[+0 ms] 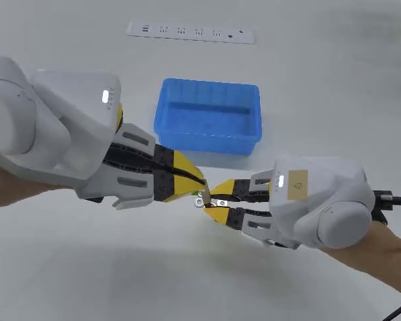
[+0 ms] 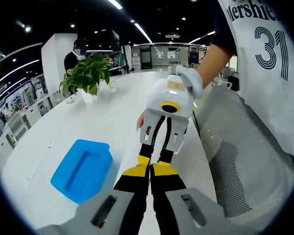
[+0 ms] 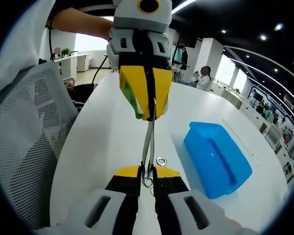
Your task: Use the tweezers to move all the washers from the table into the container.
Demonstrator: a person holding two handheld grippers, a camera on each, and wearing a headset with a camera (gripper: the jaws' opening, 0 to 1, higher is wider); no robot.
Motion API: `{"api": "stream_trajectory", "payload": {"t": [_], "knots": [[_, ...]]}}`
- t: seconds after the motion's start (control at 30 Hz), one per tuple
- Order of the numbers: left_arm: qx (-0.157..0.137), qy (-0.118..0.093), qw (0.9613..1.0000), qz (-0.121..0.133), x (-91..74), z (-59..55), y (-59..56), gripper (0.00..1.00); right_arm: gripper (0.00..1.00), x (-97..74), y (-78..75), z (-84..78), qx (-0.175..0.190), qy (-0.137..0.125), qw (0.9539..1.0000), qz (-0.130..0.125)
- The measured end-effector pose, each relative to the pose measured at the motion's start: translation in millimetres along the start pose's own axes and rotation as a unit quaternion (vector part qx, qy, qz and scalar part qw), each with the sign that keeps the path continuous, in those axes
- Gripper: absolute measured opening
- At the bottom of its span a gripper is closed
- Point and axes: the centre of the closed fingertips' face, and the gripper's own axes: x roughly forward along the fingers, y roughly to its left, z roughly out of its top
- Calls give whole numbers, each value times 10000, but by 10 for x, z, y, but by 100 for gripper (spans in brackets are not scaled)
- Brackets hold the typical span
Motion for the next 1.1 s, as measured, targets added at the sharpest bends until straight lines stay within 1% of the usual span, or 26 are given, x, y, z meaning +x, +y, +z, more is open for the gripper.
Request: {"api": "stream_trajectory", "payload": {"t": [0.23, 0.43, 0.57, 0.8, 1.1], "knots": [[-51, 34, 10000, -55, 53, -29, 8, 5, 11, 17, 2, -61, 88, 64, 9999, 24], [-131, 9, 9999, -54, 56, -34, 35, 5, 11, 31, -8, -71, 159, 49, 9999, 35], [-205, 14, 9997, -95, 60, -33, 33, 5, 10, 44, 3, -103, 205, 110, 9997, 84], [-133, 96, 9998, -89, 65, -31, 48, 5, 10, 48, -9, -107, 327, 120, 9994, 86], [-86, 173, 9997, -152, 61, -9, 34, 5, 9, 35, -15, -94, 343, 128, 9993, 55]]}}
